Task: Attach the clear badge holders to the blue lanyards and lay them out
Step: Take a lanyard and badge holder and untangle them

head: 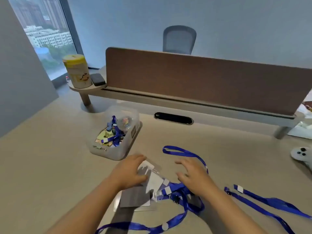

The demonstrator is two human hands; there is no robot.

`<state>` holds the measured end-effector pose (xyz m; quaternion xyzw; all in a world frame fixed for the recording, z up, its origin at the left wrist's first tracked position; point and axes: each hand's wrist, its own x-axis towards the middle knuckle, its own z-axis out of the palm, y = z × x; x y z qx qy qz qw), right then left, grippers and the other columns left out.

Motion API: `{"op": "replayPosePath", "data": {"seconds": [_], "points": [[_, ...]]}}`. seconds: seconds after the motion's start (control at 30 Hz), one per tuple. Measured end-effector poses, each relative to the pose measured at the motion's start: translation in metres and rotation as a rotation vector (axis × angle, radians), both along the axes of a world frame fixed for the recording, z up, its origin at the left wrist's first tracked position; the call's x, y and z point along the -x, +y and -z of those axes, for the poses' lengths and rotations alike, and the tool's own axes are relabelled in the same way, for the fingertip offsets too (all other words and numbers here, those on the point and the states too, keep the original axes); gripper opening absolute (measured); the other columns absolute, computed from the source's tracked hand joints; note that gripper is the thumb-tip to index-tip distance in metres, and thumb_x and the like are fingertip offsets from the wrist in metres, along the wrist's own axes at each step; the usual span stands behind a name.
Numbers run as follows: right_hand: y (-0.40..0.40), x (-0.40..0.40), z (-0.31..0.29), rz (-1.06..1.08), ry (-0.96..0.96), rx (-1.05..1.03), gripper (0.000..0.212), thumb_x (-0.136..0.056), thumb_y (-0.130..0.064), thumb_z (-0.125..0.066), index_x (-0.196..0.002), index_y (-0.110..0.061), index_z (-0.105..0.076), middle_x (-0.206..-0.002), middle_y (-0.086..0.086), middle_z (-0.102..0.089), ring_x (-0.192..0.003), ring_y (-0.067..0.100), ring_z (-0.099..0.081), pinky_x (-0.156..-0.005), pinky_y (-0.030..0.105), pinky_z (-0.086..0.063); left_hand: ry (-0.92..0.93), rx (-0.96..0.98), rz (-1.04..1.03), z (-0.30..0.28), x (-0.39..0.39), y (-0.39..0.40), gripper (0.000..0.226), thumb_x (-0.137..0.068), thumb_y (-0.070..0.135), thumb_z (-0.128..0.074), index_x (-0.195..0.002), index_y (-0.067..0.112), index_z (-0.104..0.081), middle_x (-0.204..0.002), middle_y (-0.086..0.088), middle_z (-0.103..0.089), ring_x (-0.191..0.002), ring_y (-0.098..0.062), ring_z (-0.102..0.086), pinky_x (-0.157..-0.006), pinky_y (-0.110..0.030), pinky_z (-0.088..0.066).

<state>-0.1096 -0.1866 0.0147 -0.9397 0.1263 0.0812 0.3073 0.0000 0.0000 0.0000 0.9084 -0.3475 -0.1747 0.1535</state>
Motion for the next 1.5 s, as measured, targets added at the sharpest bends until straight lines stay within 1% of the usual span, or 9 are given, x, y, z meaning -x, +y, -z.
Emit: {"op": "replayPosePath", "data": {"seconds": [0.27,0.47,0.67,0.8,0.9,1.07,1.2,1.33,1.5], "points": [[0.007,-0.009,0.057,0.025,0.116,0.005,0.04,-0.091,-0.023,-0.046,-0.13,-0.016,-0.045,-0.134,0.002,-0.049,-0.122,0.015,-0.045,-0.102,0.027,-0.039,0.024,-0.204,0.097,0.056,0.005,0.004,0.066,-0.057,0.052,-0.071,-0.108,0.021,-0.042,-0.123,-0.001,-0.042,-0.108,-0.021,-0.041,-0.093,-0.034,-0.042],[0.004,-0.013,0.059,0.03,0.119,-0.015,0.039,-0.091,-0.02,-0.047,-0.13,-0.015,-0.045,-0.134,0.002,-0.048,-0.122,0.015,-0.047,-0.105,0.031,-0.04,0.046,-0.234,0.067,0.059,0.0,-0.003,0.071,-0.059,0.045,-0.075,-0.113,0.019,-0.037,-0.119,-0.004,-0.045,-0.103,-0.021,-0.042,-0.089,-0.033,-0.043],[-0.002,-0.015,0.047,-0.038,0.133,0.082,0.043,-0.092,-0.023,-0.046,-0.134,-0.017,-0.04,-0.14,0.0,-0.044,-0.128,0.016,-0.039,-0.106,0.028,-0.032,0.046,-0.259,0.039,0.04,-0.009,-0.008,0.061,-0.068,0.035,-0.072,-0.116,0.016,-0.039,-0.124,-0.008,-0.05,-0.112,-0.024,-0.042,-0.092,-0.032,-0.038],[-0.005,-0.016,0.034,-0.059,0.133,0.121,0.046,-0.091,-0.025,-0.048,-0.135,-0.019,-0.039,-0.141,0.0,-0.043,-0.127,0.016,-0.04,-0.105,0.027,-0.033,0.009,-0.279,0.056,0.024,-0.016,-0.012,0.043,-0.072,0.031,-0.069,-0.105,0.015,-0.047,-0.117,-0.01,-0.058,-0.101,-0.024,-0.051,-0.087,-0.032,-0.044],[-0.003,-0.021,0.019,-0.06,0.109,0.096,0.052,-0.089,-0.03,-0.052,-0.137,-0.02,-0.036,-0.144,-0.001,-0.04,-0.13,0.017,-0.038,-0.109,0.03,-0.033,-0.021,-0.249,0.063,0.004,-0.022,-0.02,0.039,-0.071,0.029,-0.07,-0.099,0.015,-0.048,-0.111,-0.01,-0.059,-0.092,-0.02,-0.051,-0.081,-0.029,-0.046],[0.007,-0.034,-0.01,-0.059,0.025,-0.031,0.056,-0.089,-0.03,-0.053,-0.14,-0.027,-0.031,-0.149,-0.005,-0.033,-0.137,0.016,-0.029,-0.111,0.032,-0.028,-0.171,-0.211,0.156,-0.042,-0.028,-0.037,0.038,-0.073,0.032,-0.067,-0.101,0.013,-0.047,-0.111,-0.008,-0.056,-0.098,-0.022,-0.048,-0.085,-0.032,-0.041],[0.011,-0.044,-0.028,-0.048,-0.022,-0.076,0.025,-0.088,-0.023,-0.054,-0.112,-0.016,-0.058,-0.125,0.002,-0.056,-0.114,0.018,-0.049,-0.094,0.03,-0.04,-0.267,-0.151,0.179,-0.068,-0.029,-0.04,0.03,-0.076,0.028,-0.064,-0.097,0.014,-0.046,-0.108,-0.007,-0.057,-0.093,-0.021,-0.049,-0.083,-0.031,-0.041],[0.009,-0.047,-0.045,0.028,-0.114,-0.21,0.012,-0.089,-0.016,-0.052,-0.093,-0.009,-0.061,-0.086,0.003,-0.061,-0.071,0.012,-0.053,-0.077,0.034,-0.046,-0.201,-0.023,0.063,-0.08,-0.03,-0.035,0.021,-0.079,0.024,-0.061,-0.09,0.014,-0.046,-0.107,-0.01,-0.061,-0.09,-0.022,-0.055,-0.08,-0.03,-0.048],[0.008,-0.048,-0.062,0.105,-0.239,-0.365,0.014,-0.09,-0.011,-0.048,-0.087,-0.008,-0.062,-0.067,-0.005,-0.056,-0.065,0.017,-0.051,-0.066,0.031,-0.044,-0.131,0.324,-0.131,-0.084,-0.025,-0.039,0.045,-0.076,0.027,-0.065,-0.115,0.015,-0.045,-0.125,-0.007,-0.052,-0.113,-0.02,-0.049,-0.095,-0.034,-0.043]]}}
